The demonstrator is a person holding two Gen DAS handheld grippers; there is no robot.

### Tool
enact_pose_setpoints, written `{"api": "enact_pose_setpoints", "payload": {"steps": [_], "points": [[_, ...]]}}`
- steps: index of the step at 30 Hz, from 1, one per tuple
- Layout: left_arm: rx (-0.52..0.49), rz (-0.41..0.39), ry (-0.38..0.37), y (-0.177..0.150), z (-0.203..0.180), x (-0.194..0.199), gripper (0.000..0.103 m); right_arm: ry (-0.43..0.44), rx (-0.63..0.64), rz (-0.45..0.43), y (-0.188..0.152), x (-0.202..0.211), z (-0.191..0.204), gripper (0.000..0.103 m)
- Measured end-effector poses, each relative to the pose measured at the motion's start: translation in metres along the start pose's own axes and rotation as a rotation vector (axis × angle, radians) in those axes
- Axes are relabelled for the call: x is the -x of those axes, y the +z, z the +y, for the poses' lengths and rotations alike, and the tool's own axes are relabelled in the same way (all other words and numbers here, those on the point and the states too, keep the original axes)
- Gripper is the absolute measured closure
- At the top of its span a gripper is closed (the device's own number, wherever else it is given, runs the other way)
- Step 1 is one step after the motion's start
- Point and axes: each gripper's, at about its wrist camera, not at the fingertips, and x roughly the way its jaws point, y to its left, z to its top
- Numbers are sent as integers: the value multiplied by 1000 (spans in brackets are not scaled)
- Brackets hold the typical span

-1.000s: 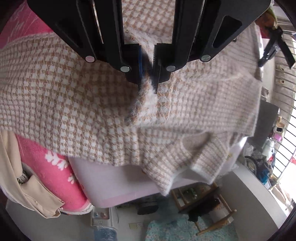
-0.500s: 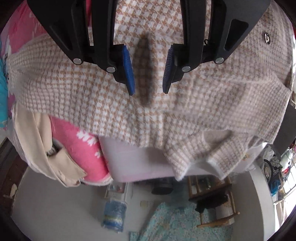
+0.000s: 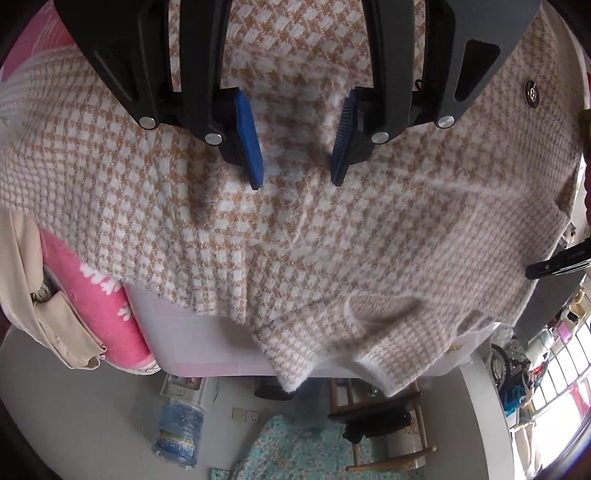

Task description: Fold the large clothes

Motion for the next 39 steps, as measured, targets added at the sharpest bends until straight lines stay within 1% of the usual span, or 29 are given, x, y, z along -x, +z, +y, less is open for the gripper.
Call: {"api": "enact_pose_setpoints", "payload": {"steps": [1,3,5,7,8,10,11,12,13,14,15,16,17,19,21,22,24,25,27,30,32,34,39], "points": [[28,-3,-5,4,6,-5,85,0,-5,10,0,-5,-3,66],[83,-7,-20,9,14,-6,85,24,-14,7,-2,-14,-11,63],[117,-3,-28,10,18,-1,85,44,-42,14,-1,-14,-15,63],[113,-20,-13,7,19,11,83,34,-82,8,-1,-4,-18,63],[99,-38,-6,3,18,21,82,47,-88,-11,-3,5,-17,61],[66,-64,-31,-5,16,39,80,120,-78,-50,-7,18,-13,61],[52,-69,-46,-10,14,47,79,142,-63,-55,-9,22,-9,59],[34,-64,-60,-16,10,51,75,148,-39,-48,-12,22,-3,57],[14,-49,-68,-23,6,52,73,136,-10,-32,-16,19,4,55],[-4,-23,-64,-31,1,50,70,102,18,0,-21,12,9,52],[-19,10,-45,-38,-2,44,69,57,41,52,-26,0,14,51],[-35,30,-21,-45,-5,39,69,37,51,50,-29,-5,18,50],[-55,16,-5,-50,-8,41,69,24,54,41,-29,-3,20,50],[-67,0,26,-56,-10,52,67,-4,18,62,-30,9,20,50],[-43,-21,2,-63,-7,71,63,16,-14,47,-37,32,19,48],[-35,-32,-8,-67,-6,81,60,22,-27,36,-44,46,18,48],[-39,-53,-9,-81,-3,103,57,35,-62,25,-62,70,11,41],[-44,-57,-5,-91,-2,113,57,48,-87,25,-73,82,7,40],[-40,-53,-24,-114,3,131,56,85,-141,30,-98,100,-5,36],[-30,-34,-54,-152,7,155,56,122,-243,52,-136,122,-22,36],[-10,-21,-78,-181,12,171,56,166,-322,65,-165,135,-30,36],[20,-2,-112,-211,17,184,56,192,-387,72,-194,145,-33,36],[88,51,-159,-281,26,207,56,221,-480,107,-256,158,-31,36]]}}
